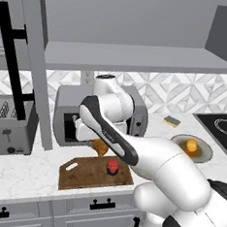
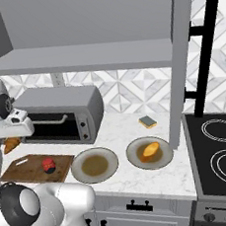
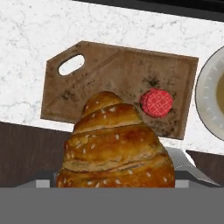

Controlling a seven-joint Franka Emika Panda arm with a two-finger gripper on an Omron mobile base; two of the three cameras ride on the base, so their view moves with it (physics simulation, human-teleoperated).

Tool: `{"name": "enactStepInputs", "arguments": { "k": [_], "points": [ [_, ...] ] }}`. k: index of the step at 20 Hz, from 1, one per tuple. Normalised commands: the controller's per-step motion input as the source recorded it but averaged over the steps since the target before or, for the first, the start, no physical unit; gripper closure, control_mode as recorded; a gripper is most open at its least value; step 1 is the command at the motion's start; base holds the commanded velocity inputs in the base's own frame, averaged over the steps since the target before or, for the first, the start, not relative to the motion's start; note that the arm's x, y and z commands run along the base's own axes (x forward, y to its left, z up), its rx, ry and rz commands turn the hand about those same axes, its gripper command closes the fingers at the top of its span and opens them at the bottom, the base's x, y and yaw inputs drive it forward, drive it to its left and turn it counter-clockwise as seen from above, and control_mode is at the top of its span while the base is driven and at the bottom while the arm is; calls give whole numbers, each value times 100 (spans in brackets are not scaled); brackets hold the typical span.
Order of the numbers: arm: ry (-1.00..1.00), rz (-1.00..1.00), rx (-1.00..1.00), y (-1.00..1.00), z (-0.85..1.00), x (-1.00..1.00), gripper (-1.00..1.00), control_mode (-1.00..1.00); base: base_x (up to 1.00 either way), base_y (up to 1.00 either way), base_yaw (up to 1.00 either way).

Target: From the different types of pastries on the counter, select a croissant and place it on the cutting board. Then retrieve a jar of jam from the cabinet and place it alongside the croissant on the cutting board.

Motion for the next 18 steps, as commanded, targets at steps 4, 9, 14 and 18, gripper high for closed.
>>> {"name": "enactStepInputs", "arguments": {
  "k": [4, 9, 14, 18],
  "points": [
    [-16, -11, -15, 19, -25, 8, 100, -100, 0, 0, 0],
    [-8, -4, 2, -1, -7, 7, 100, -100, 0, 0, 0],
    [-4, -4, 17, -9, -15, 3, 100, -100, 0, 0, 0],
    [-11, -5, 4, 1, -51, 20, 100, -100, 0, 0, 0]
  ]
}}
